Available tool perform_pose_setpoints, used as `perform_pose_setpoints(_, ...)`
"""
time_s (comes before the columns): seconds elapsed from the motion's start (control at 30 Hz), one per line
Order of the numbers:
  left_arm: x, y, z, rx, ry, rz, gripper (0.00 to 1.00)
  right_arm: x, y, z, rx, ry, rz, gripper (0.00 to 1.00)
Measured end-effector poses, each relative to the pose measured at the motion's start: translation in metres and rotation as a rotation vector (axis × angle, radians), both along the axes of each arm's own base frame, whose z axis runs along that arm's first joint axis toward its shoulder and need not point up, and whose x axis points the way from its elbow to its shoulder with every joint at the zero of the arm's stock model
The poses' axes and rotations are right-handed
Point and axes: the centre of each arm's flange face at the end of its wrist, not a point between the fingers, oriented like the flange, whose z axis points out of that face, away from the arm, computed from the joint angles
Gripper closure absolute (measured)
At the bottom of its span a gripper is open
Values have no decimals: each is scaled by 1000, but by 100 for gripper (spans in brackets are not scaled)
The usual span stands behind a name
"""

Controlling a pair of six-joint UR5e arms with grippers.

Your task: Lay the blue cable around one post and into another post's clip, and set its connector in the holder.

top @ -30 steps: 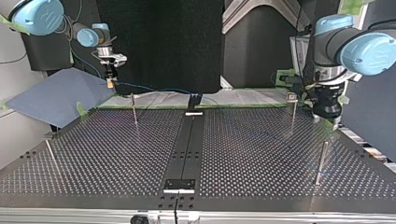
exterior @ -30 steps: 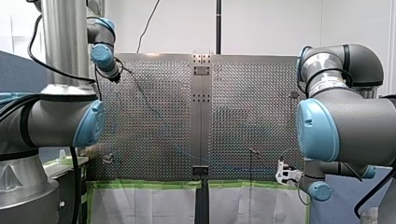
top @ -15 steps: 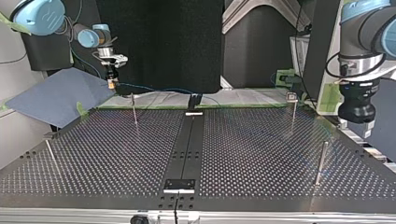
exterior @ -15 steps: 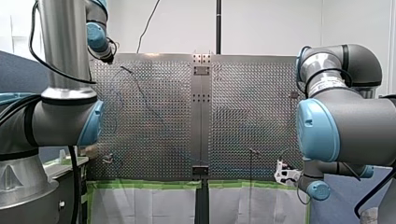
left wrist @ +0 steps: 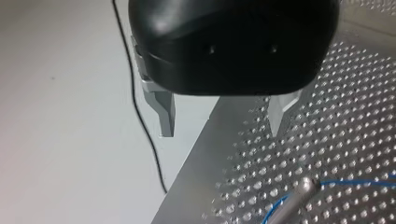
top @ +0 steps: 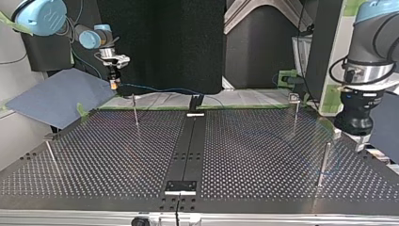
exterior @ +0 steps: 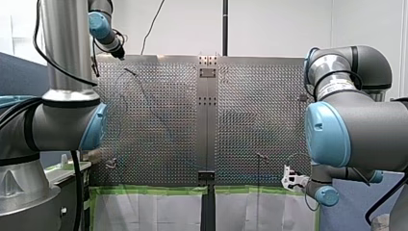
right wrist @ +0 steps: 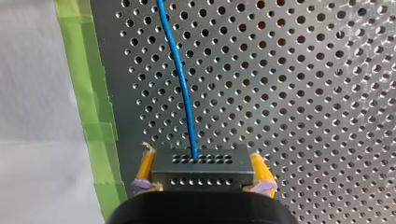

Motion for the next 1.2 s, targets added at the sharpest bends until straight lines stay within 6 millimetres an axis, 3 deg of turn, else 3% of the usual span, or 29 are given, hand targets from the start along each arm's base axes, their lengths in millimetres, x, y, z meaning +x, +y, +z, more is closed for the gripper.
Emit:
perform_pose_setpoints(0.53,0,-24,41,18,30,-96,1,-2,-1,0,2,2,-20,100)
perform_pose_setpoints(0.8,9,-33,48,24,77,-85,1,-3,-1,-1,6,3,-27,100)
perform_pose_setpoints(0.97,5,-38,56,38,97,-78,1,-4,-1,-1,8,3,-30,100)
perform_pose_setpoints(1.2,-3,-41,52,56,159,-48,1,-5,-1,-1,9,1,-31,100)
